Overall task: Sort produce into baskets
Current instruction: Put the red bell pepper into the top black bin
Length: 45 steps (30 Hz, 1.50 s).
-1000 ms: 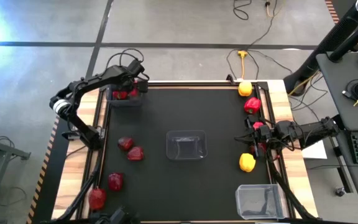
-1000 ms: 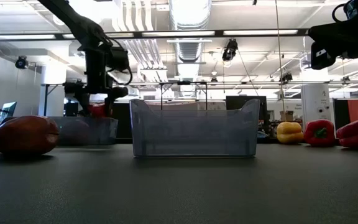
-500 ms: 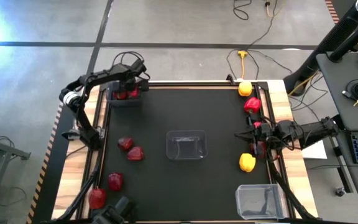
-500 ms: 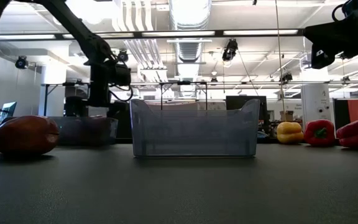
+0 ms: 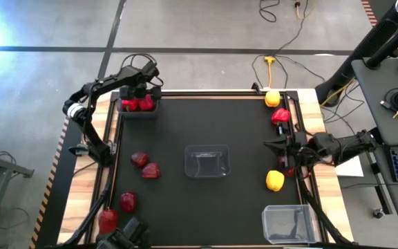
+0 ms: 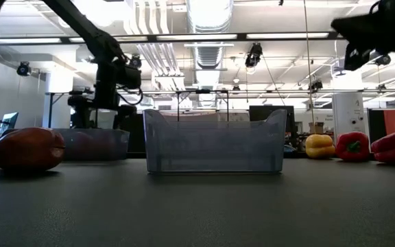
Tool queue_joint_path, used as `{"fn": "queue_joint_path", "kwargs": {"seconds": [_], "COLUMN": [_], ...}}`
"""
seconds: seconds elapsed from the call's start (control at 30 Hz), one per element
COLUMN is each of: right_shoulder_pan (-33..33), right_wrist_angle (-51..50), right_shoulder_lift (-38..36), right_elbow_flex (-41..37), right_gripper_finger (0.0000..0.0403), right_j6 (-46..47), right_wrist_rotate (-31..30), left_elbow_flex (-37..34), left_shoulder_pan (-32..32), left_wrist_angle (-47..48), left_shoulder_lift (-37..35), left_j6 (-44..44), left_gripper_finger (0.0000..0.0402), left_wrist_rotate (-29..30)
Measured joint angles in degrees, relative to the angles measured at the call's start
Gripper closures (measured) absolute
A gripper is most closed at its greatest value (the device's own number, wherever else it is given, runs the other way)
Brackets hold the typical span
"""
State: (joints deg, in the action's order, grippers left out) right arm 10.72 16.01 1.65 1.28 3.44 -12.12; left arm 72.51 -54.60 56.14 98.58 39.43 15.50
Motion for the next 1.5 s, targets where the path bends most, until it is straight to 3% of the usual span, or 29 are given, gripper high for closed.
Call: {"fn": "queue_joint_path", "kwargs": {"seconds": [0.27,0.47,0.57,0.67,0.77,0.9,1.03,1.1,1.17,1.33,1.4,1.5], "right_shoulder_pan": [0.0,0.0,0.0,0.0,0.02,0.02,-0.05,-0.76,-2.64,-10.56,-12.96,-16.53], "right_wrist_angle": [16.28,28.34,26.81,19.41,10.28,-1.0,-15.15,-26.13,-41.7,-83.41,-91.76,-91.1], "right_shoulder_lift": [-0.02,-0.07,-0.02,0.92,5.32,17.6,31.11,36.57,40.29,48.66,50.76,51.88], "right_elbow_flex": [0.0,0.0,0.09,0.09,2.24,10.8,22.12,28.12,34.25,46.67,48.94,50.93], "right_gripper_finger": [0.0392,0.0392,0.0392,0.0392,0.0392,0.0392,0.0392,0.0392,0.0392,0.0391,0.0384,0.0349], "right_j6": [3.66,8.25,9.22,19.91,31.6,42.54,47.74,54.95,66.07,101.78,104.6,98.51], "right_wrist_rotate": [-2.97,-3.59,-13.72,-27.43,-32.65,-37.96,-48.98,-53.65,-53.03,-34.8,-30.51,-29.54], "left_elbow_flex": [0.0,-1.01,-3.05,-4.77,-6.6,-9.89,-14.23,-16.51,-18.17,-20.11,-20.1,-20.09], "left_shoulder_pan": [6.51,15.62,20.87,26.25,31.41,38.02,44.24,47.0,49.73,55.06,56.41,56.8], "left_wrist_angle": [-1.27,-9.03,-16.66,-22.93,-28.04,-36.31,-47.23,-51.8,-56.49,-60.73,-60.61,-58.4], "left_shoulder_lift": [-10.06,-17.87,-20.61,-21.89,-22.7,-22.77,-22.02,-21.78,-21.74,-21.81,-21.81,-22.09], "left_j6": [-2.18,-7.54,-11.9,-16.65,-19.3,-19.49,-19.48,-19.45,-19.29,-19.93,-20.36,-20.49], "left_gripper_finger": [0.0045,0.0045,0.0045,0.0045,0.0045,0.0045,0.0045,0.0045,0.0045,0.0045,0.0045,0.0045], "left_wrist_rotate": [0.01,-0.02,-0.04,-1.16,-3.13,-3.67,-4.9,-5.87,-6.53,-7.35,-7.43,-7.36]}}
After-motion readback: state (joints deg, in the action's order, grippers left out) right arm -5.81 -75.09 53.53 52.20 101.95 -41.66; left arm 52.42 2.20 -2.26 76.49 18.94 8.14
